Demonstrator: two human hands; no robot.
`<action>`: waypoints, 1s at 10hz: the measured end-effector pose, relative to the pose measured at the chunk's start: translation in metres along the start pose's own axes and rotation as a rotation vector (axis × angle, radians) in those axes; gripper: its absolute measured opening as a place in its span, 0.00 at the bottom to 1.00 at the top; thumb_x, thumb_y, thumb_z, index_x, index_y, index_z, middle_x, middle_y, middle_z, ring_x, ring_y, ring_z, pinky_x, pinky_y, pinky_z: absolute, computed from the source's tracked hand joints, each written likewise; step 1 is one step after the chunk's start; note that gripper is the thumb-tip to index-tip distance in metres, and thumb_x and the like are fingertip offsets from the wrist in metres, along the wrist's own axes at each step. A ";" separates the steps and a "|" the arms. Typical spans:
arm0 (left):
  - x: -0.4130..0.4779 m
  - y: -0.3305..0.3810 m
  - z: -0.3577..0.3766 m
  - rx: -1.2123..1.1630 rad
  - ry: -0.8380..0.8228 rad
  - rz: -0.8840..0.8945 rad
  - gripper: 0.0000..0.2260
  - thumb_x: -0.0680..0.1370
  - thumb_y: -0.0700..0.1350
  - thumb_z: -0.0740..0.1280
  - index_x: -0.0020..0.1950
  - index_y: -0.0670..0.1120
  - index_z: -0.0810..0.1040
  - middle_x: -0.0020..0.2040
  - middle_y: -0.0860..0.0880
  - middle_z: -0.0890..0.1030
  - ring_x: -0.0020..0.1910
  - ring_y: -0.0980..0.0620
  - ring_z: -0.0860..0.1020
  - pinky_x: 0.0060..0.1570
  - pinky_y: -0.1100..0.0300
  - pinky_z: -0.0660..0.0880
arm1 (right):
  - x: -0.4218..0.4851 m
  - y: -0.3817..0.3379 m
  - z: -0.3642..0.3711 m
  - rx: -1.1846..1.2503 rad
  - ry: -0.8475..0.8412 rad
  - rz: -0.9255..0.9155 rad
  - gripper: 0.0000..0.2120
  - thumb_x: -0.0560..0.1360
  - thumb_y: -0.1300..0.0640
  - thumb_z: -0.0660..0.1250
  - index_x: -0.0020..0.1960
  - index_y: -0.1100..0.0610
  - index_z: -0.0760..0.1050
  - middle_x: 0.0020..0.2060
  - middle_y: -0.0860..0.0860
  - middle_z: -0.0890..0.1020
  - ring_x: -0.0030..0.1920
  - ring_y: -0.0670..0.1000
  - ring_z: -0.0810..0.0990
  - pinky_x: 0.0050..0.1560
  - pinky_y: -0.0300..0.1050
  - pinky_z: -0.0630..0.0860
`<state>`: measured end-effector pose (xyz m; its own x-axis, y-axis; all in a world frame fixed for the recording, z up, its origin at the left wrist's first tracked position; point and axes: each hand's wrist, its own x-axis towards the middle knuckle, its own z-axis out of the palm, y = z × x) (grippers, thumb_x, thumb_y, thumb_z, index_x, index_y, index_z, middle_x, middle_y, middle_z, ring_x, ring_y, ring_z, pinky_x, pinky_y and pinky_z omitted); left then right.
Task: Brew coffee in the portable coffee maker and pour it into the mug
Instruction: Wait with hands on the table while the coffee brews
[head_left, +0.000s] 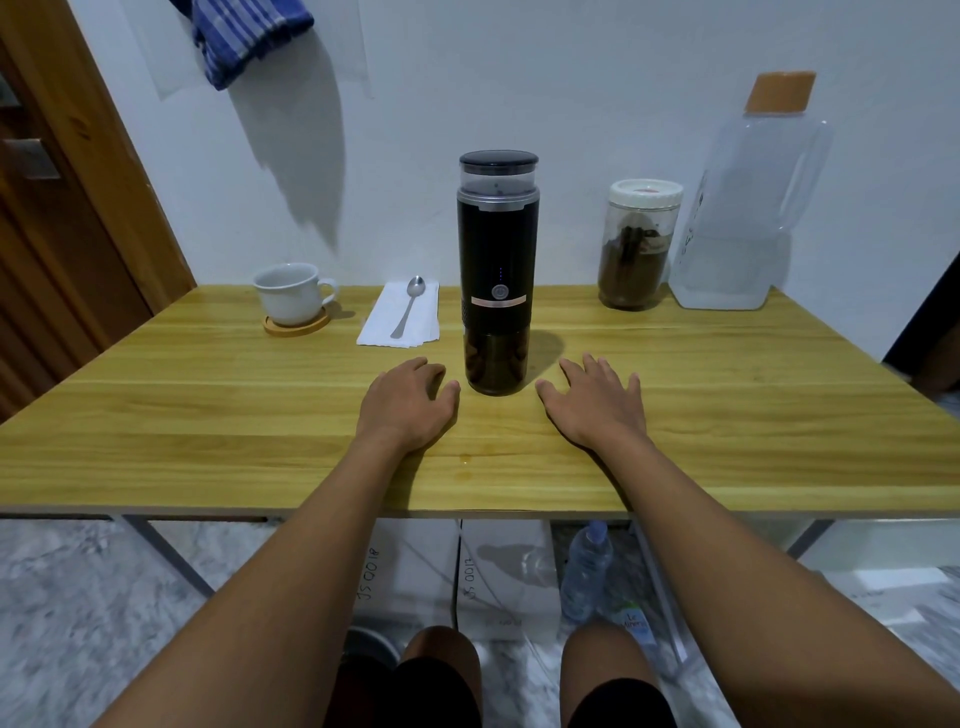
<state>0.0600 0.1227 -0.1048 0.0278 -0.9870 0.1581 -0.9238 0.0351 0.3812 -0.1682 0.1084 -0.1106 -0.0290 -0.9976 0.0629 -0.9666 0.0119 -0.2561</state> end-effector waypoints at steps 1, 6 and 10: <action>0.000 0.001 -0.001 0.003 -0.001 0.000 0.24 0.82 0.59 0.59 0.75 0.51 0.71 0.78 0.49 0.67 0.75 0.46 0.66 0.72 0.47 0.64 | 0.000 0.000 0.000 0.000 0.001 -0.001 0.32 0.80 0.35 0.47 0.80 0.48 0.55 0.80 0.52 0.53 0.80 0.54 0.48 0.77 0.63 0.44; -0.001 0.001 -0.002 -0.005 -0.002 -0.002 0.24 0.82 0.59 0.59 0.75 0.51 0.72 0.78 0.49 0.68 0.75 0.46 0.66 0.73 0.47 0.63 | 0.001 0.001 0.000 0.002 -0.003 0.002 0.32 0.80 0.35 0.47 0.80 0.48 0.55 0.80 0.51 0.53 0.80 0.54 0.48 0.76 0.63 0.43; -0.002 0.001 -0.002 0.020 -0.014 0.002 0.24 0.83 0.59 0.58 0.76 0.51 0.70 0.78 0.49 0.66 0.76 0.46 0.65 0.73 0.46 0.63 | -0.001 0.000 -0.001 0.004 0.000 -0.001 0.31 0.80 0.35 0.47 0.80 0.48 0.55 0.80 0.52 0.53 0.80 0.54 0.48 0.77 0.63 0.44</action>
<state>0.0593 0.1246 -0.1030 0.0212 -0.9891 0.1459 -0.9313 0.0336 0.3626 -0.1685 0.1093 -0.1097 -0.0277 -0.9976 0.0635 -0.9657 0.0103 -0.2596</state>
